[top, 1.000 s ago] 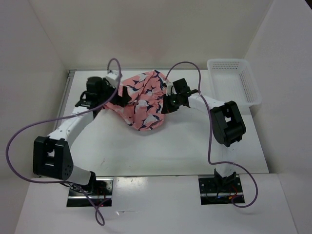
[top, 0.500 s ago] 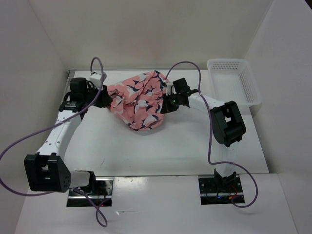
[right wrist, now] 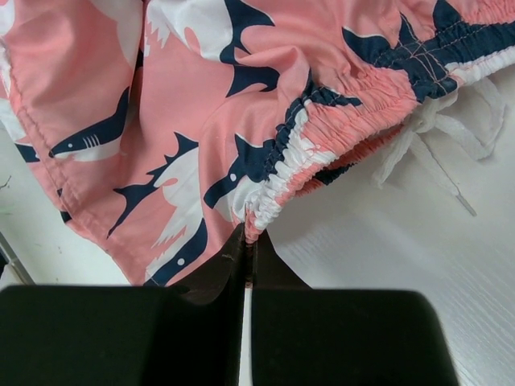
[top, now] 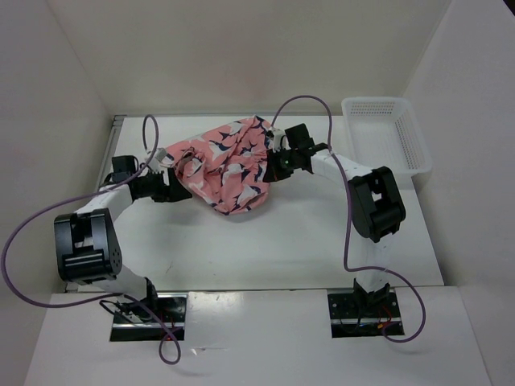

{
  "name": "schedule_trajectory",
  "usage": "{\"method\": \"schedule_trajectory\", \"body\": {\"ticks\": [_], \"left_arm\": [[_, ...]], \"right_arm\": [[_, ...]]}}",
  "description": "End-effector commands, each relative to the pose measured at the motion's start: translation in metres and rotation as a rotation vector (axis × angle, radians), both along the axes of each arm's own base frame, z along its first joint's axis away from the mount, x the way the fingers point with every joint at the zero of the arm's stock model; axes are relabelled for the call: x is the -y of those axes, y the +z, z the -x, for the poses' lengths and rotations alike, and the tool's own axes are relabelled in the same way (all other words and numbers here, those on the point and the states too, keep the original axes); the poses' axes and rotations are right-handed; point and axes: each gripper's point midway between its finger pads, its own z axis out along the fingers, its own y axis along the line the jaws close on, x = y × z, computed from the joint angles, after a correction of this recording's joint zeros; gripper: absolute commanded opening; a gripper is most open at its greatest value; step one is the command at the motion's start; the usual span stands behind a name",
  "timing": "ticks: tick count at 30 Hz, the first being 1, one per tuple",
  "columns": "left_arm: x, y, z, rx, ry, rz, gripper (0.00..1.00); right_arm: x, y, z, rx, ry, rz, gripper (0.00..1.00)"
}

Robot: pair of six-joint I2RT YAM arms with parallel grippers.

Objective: Fold and stack the shorts
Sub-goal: Flatten the shorts out

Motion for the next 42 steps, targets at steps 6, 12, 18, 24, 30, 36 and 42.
{"method": "schedule_trajectory", "body": {"ticks": [6,12,18,24,30,36,42], "left_arm": [[-0.008,0.001,-0.059,0.245,-0.031,-0.03,0.84],[-0.022,-0.01,-0.088,0.295,0.012,-0.088,0.82],[-0.011,0.014,-0.107,0.404,-0.08,-0.021,0.63],[-0.006,0.013,-0.111,0.46,-0.118,-0.001,0.71],[-0.008,0.002,-0.115,0.396,-0.111,0.013,0.82],[0.002,-0.004,-0.124,0.415,-0.132,0.006,0.89],[0.023,0.018,-0.165,0.548,-0.196,-0.011,0.9]], "right_arm": [[-0.007,0.005,0.004,0.012,0.042,-0.03,0.0],[-0.005,0.002,0.003,0.04,0.088,0.001,0.0],[0.006,-0.005,0.013,0.057,0.13,0.056,0.0],[0.009,-0.015,0.022,0.035,0.153,0.067,0.0],[0.007,-0.019,0.015,0.041,0.161,0.07,0.0],[0.006,-0.02,0.013,0.047,0.167,0.073,0.0],[0.006,-0.024,0.013,0.045,0.173,0.078,0.0]]}}
